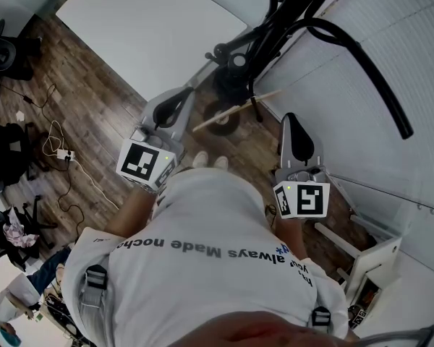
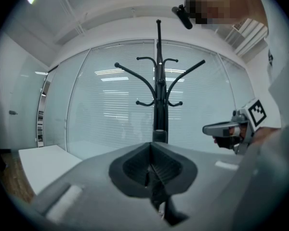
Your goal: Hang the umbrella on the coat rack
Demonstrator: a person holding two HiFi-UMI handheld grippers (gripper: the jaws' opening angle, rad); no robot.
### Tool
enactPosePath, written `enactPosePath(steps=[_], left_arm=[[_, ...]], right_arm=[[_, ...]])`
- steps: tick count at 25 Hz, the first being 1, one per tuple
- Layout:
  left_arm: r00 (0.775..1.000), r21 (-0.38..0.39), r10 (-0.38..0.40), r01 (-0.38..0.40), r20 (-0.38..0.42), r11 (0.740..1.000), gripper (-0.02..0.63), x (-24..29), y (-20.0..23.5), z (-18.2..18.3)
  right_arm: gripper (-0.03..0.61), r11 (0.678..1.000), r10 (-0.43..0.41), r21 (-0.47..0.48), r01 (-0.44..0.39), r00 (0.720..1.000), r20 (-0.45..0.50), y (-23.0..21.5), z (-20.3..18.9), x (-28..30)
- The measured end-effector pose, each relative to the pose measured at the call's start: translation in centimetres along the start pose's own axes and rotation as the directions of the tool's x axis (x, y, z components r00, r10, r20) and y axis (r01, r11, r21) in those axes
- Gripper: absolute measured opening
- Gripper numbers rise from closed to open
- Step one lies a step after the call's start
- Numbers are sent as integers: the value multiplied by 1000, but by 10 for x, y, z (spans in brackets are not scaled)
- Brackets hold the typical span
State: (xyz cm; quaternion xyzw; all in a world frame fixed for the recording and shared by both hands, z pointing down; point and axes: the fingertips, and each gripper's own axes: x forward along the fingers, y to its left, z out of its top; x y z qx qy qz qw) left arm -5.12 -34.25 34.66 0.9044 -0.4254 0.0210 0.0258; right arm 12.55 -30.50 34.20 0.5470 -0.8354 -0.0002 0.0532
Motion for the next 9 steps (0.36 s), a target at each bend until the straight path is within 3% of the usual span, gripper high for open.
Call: enactPosePath(steps=[9], left_arm=[[1000,-1,-4,4,-4,1000,2,-1,-5,-5]], right_arm=[[2,1000,-1,3,1,1000,2,0,-5,-4]])
